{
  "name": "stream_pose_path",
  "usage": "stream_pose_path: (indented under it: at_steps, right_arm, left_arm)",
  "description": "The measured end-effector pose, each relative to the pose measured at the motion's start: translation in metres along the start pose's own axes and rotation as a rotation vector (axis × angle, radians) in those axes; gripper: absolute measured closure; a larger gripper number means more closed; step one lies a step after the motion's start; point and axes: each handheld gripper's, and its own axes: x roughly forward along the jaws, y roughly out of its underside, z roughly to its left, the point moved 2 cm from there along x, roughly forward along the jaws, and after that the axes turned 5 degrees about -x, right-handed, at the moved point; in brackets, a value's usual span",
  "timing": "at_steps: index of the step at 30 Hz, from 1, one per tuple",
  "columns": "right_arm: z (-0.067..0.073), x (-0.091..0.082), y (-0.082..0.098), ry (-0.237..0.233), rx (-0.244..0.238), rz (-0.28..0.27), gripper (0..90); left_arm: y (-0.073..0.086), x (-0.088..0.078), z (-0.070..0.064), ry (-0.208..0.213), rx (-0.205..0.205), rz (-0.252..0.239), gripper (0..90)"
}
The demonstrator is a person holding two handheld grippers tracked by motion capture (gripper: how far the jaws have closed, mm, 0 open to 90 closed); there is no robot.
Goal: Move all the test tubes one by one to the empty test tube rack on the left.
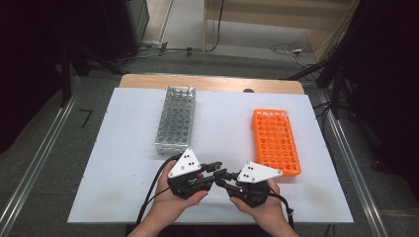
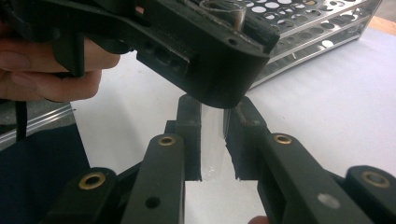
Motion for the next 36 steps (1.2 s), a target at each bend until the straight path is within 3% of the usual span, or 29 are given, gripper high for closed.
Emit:
stream_pose_path:
  at_steps: [14, 25, 36]
  right_arm:
    - [-0.001, 0.000, 0.001, 0.007, 0.030, -0.018, 71.7]
    - [-0.019, -0.020, 0.008, -0.006, 0.073, -0.072, 40.1]
    - [-0.053, -0.060, 0.024, 0.063, 0.134, -0.131, 6.8]
  left_arm:
    - [-0.003, 0.000, 0.003, -0.004, -0.009, -0.006, 75.8]
    - [-0.011, -0.013, 0.014, -0.029, -0.017, -0.028, 75.9]
    - [-0.024, -0.023, 0.036, -0.089, -0.019, -0.047, 75.9]
